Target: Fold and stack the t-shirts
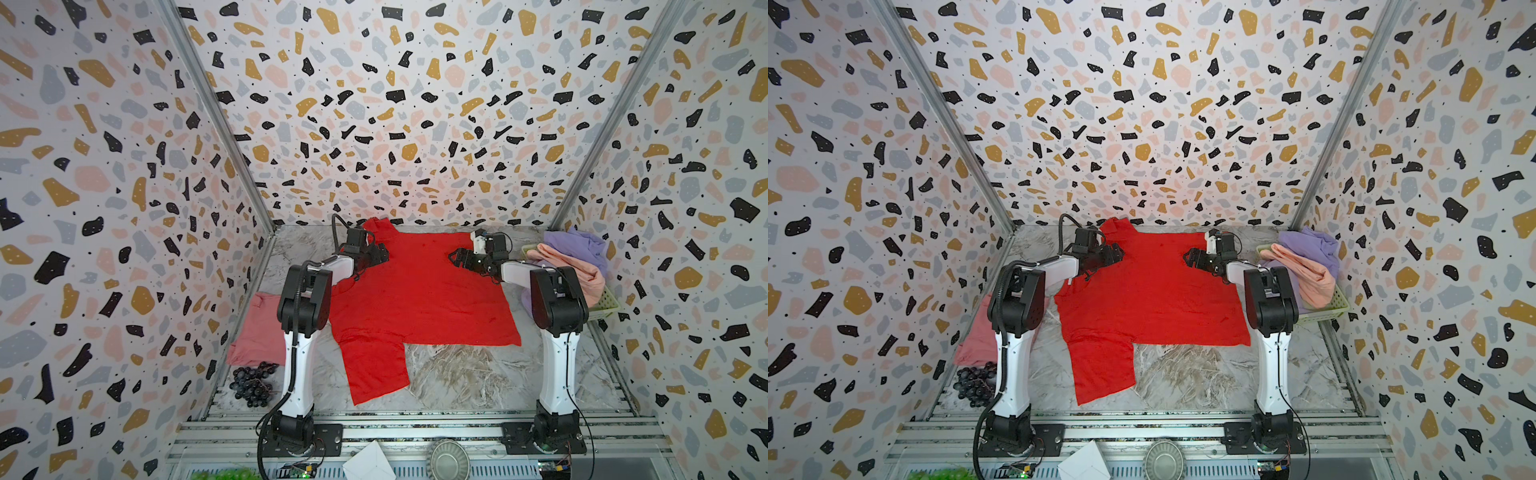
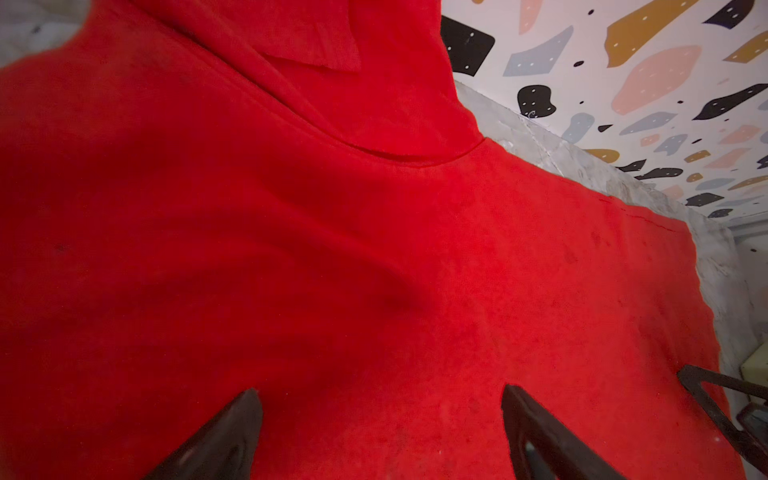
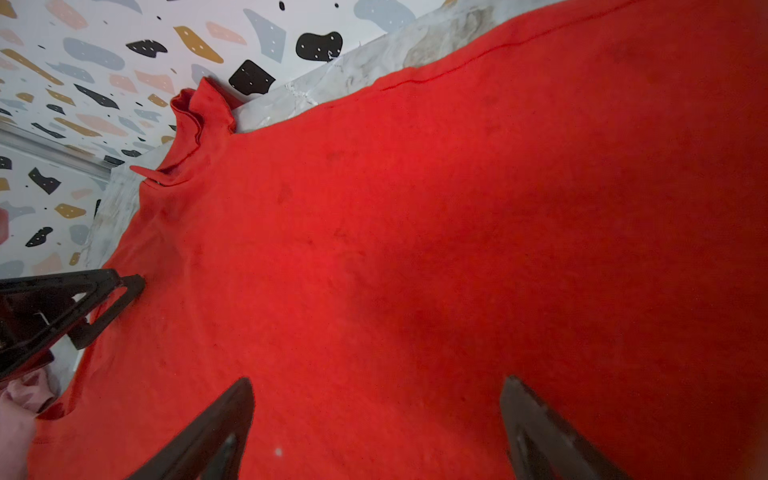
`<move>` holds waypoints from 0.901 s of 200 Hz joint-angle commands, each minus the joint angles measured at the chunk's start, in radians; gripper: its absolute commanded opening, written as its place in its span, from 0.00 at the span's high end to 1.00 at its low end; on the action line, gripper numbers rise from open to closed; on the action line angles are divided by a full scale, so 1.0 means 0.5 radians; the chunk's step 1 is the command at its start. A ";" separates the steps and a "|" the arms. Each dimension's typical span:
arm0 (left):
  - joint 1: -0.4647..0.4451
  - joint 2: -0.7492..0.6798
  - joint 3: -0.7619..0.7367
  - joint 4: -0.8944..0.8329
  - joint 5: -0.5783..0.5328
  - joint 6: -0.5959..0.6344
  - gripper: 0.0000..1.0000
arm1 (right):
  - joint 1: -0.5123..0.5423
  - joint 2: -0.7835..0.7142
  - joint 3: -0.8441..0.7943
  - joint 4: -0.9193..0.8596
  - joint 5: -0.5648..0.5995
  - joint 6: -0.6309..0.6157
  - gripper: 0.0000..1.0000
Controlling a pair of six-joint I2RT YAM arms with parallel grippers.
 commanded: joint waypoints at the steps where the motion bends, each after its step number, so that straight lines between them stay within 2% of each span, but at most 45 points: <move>1: 0.004 -0.093 -0.260 -0.192 0.084 0.039 0.08 | -0.006 -0.154 -0.206 -0.381 -0.017 -0.131 0.08; 48: 0.006 -0.538 -0.848 -0.117 0.038 0.118 0.09 | -0.009 -0.594 -0.739 -0.326 0.008 -0.199 0.08; 75: 0.004 -0.758 -1.062 -0.108 0.022 0.145 0.11 | -0.009 -0.762 -0.862 -0.332 0.008 -0.241 0.10; 99: 0.004 -0.904 -1.135 -0.108 -0.017 0.173 0.12 | -0.010 -0.913 -0.920 -0.306 0.010 -0.275 0.10; 118: 0.005 -0.946 -1.068 -0.112 -0.048 0.202 0.11 | -0.012 -0.973 -0.876 -0.266 0.070 -0.300 0.10; 142: 0.004 -0.875 -0.801 -0.198 -0.166 0.274 0.11 | -0.012 -0.981 -0.771 -0.198 0.192 -0.290 0.10; 180: 0.004 -0.505 -0.188 -0.415 -0.343 0.408 0.18 | -0.051 -0.815 -0.490 -0.153 0.471 -0.233 0.10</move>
